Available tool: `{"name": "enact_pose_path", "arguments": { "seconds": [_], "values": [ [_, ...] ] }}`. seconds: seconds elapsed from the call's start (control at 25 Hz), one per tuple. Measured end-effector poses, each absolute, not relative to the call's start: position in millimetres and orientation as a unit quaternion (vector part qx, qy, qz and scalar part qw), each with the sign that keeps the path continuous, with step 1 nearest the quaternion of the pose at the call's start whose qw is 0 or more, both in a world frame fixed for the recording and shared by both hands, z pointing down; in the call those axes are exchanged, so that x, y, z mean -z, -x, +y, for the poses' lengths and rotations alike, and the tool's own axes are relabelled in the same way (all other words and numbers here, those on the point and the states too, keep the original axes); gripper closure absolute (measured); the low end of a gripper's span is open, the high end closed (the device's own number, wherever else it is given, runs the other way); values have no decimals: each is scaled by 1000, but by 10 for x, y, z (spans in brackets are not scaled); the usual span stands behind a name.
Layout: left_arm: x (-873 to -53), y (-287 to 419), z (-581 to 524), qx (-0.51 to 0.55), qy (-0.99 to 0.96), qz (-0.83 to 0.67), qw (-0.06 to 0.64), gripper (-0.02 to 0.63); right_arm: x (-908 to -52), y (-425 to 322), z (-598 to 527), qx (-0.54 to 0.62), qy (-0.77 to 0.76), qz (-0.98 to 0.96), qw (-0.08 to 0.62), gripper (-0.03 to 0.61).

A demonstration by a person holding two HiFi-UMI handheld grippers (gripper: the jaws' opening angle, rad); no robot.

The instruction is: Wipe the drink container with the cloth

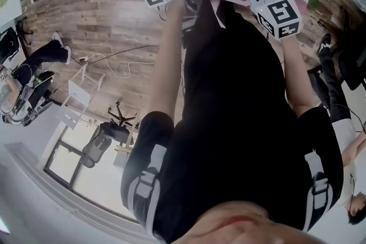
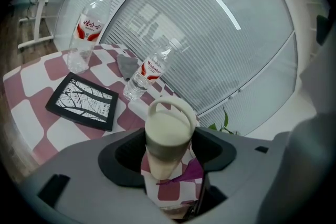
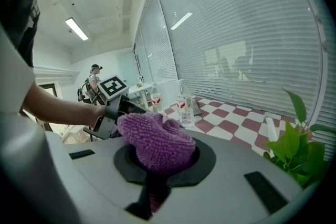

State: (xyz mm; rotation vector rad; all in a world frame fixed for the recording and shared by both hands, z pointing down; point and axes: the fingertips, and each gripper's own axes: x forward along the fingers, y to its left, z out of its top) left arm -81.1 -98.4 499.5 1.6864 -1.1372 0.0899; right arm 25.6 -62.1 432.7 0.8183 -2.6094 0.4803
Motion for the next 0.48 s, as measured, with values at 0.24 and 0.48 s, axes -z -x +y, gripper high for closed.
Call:
{"name": "enact_pose_path", "arguments": {
  "seconds": [0.24,0.48],
  "values": [
    [-4988,834,-902,-38,-705,-471,529,319,-4482,13,-490,-134,-240,-939,207,538],
    [-4970,864,-870,-38,-703,-468,533,319,-4598,160,-514,-110,-230,-939,230,538]
  ]
}}
